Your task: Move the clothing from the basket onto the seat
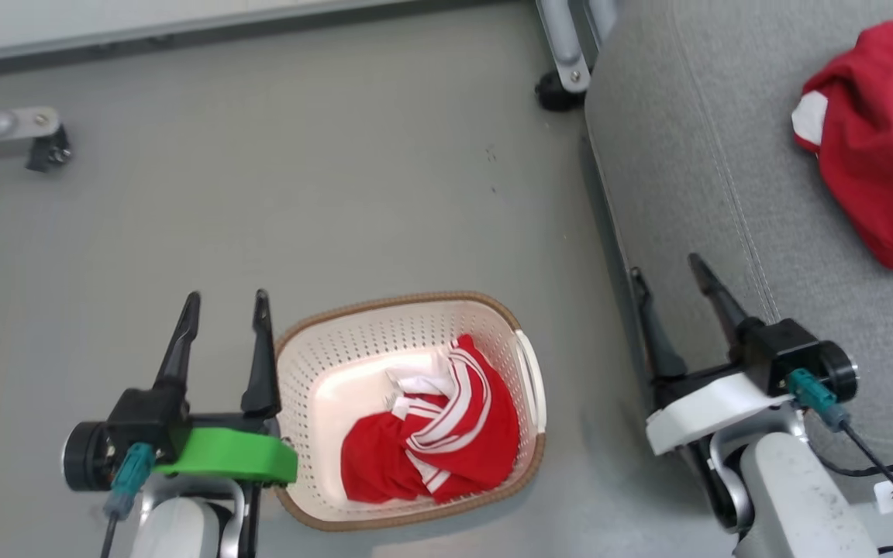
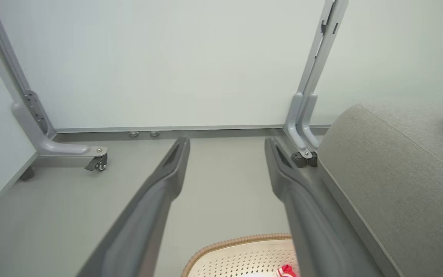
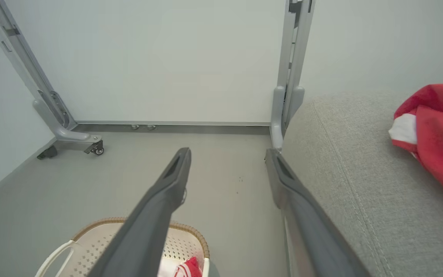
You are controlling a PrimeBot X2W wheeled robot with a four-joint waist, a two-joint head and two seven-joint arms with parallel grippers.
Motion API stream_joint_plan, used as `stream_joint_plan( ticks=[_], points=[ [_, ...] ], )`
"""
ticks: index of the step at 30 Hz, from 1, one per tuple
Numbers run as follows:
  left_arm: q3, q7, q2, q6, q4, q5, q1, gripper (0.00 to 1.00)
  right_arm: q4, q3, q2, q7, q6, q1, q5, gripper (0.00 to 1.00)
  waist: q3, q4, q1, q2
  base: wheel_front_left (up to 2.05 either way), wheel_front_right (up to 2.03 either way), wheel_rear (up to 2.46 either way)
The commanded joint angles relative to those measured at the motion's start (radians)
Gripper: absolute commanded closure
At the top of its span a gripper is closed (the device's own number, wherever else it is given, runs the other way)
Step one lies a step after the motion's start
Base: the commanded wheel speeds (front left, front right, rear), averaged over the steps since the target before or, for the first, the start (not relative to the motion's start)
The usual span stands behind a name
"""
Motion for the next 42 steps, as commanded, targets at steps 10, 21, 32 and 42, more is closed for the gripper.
stream_joint_plan(
  ticks=[10,21,32,42],
  points=[
    [0.082,0.001,-0.008,-0.04,-0.081,0.022,0.154,0.0,-0.136,0.064,0.016,-0.003,-0.001,0.114,0.016,0.0,-0.218,0.079,0.0001,0.0,0.0,0.0,0.0],
    [0.058,0.001,-0.007,-0.002,-0.156,0.02,0.289,0.0,-0.218,0.012,0.021,-0.003,-0.001,0.261,-0.009,0.0,-0.303,0.056,0.0001,0.0,0.0,0.0,0.0],
    [0.049,0.001,-0.007,0.004,-0.155,0.049,0.318,0.0,-0.197,0.02,0.011,-0.003,-0.001,0.287,0.0,0.0,-0.323,0.063,0.0001,0.0,0.0,0.0,0.0],
    [0.035,0.001,-0.007,0.014,-0.161,0.048,0.323,0.0,-0.197,0.01,0.011,-0.003,-0.001,0.288,-0.006,0.0,-0.324,0.056,0.0001,0.0,0.0,0.0,0.0]
  ],
)
